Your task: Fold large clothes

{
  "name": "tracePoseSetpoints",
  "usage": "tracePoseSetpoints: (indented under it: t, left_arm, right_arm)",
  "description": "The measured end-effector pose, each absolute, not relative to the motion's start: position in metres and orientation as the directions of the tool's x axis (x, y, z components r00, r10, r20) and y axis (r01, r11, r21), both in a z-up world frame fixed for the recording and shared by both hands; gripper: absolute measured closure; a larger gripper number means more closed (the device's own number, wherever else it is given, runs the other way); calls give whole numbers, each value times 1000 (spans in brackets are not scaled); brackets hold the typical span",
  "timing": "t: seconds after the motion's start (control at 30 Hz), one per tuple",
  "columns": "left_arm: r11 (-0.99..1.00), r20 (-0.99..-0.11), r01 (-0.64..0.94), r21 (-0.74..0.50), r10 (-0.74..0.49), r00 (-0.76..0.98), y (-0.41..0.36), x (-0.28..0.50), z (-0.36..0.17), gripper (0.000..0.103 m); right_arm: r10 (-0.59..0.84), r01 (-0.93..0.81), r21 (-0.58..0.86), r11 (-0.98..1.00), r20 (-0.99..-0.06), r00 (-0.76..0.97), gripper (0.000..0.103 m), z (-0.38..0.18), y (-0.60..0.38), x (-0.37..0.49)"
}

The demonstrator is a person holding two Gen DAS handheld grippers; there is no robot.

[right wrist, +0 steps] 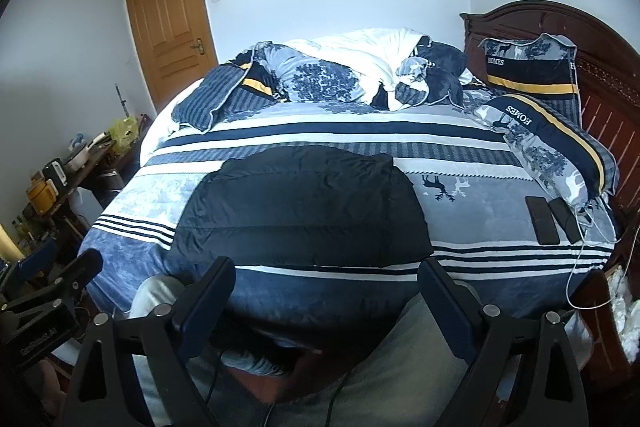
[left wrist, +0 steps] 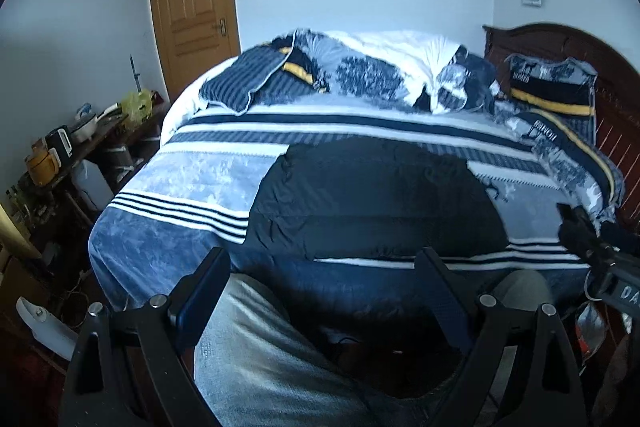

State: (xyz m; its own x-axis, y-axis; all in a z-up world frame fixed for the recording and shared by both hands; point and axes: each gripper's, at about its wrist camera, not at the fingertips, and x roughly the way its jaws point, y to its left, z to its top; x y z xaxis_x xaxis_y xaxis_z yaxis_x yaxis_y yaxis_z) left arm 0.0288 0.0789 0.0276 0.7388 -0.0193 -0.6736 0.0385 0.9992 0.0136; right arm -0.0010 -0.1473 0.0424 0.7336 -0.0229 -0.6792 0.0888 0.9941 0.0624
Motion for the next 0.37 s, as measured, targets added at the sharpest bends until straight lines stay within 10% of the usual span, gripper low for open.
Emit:
tracePoseSetpoints:
  t: [0.37]
  left_arm:
    - [997, -743, 45, 66, 19, 669, 67, 134, -29, 10]
  right_arm:
    - [-30, 169, 97, 981, -784, 620, 9, -19, -201, 82]
